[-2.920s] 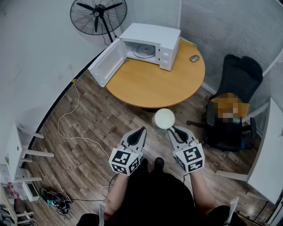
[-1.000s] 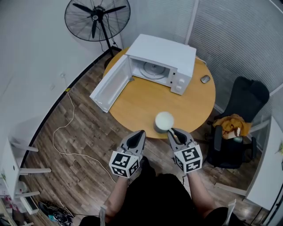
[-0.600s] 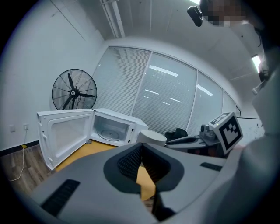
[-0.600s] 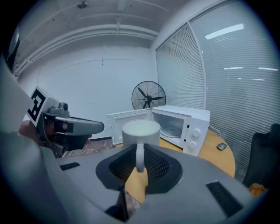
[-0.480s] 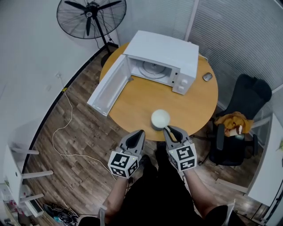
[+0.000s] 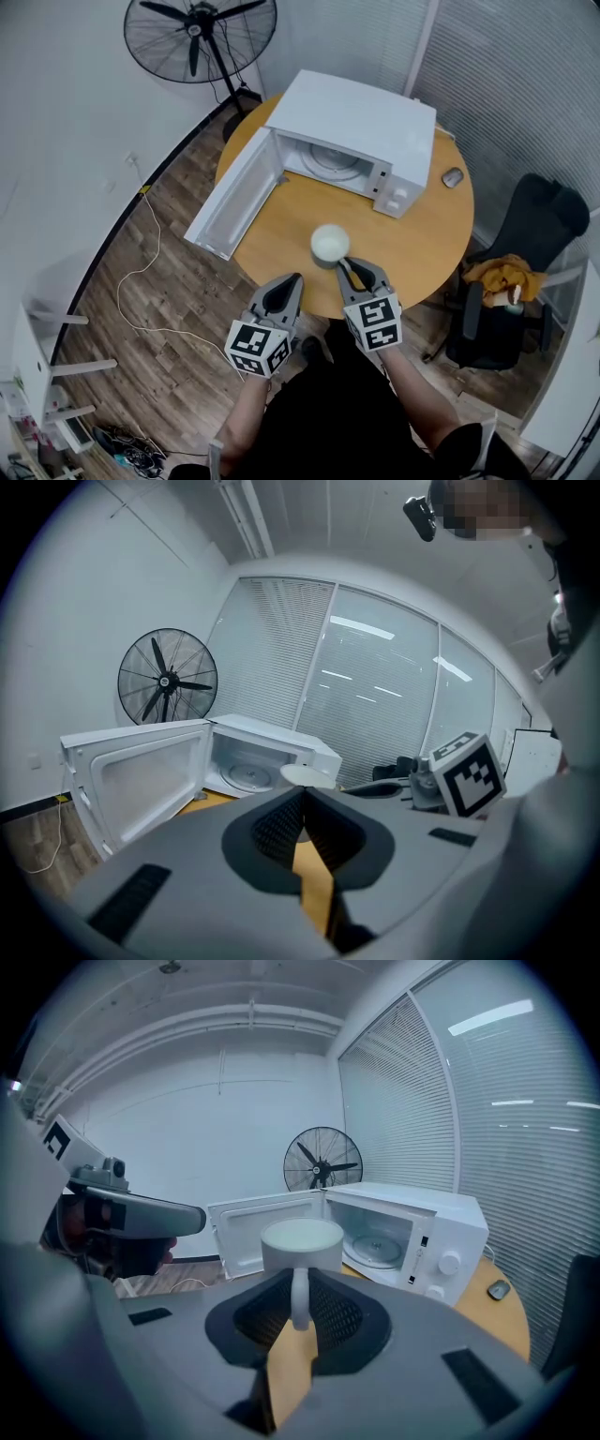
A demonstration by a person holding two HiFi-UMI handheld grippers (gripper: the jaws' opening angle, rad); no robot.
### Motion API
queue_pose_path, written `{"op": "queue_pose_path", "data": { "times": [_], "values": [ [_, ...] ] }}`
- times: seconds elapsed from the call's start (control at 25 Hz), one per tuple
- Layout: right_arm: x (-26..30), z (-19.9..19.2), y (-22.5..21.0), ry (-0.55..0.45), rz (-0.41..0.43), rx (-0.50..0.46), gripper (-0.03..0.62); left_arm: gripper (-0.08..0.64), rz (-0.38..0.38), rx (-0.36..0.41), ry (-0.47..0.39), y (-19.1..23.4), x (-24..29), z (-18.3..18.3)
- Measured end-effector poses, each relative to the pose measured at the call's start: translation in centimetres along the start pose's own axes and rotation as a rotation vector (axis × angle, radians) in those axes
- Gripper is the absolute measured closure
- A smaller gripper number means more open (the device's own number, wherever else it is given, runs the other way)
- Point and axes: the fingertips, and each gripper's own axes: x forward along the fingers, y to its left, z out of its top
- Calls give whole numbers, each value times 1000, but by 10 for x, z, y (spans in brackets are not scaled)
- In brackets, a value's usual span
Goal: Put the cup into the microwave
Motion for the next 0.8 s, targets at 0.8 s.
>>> {"op": "queue_pose_path", "data": {
  "times": [0.8],
  "values": [
    [127,5,-86,38,-3,11,534,565,150,-34,-15,41,80,25]
  ]
}}
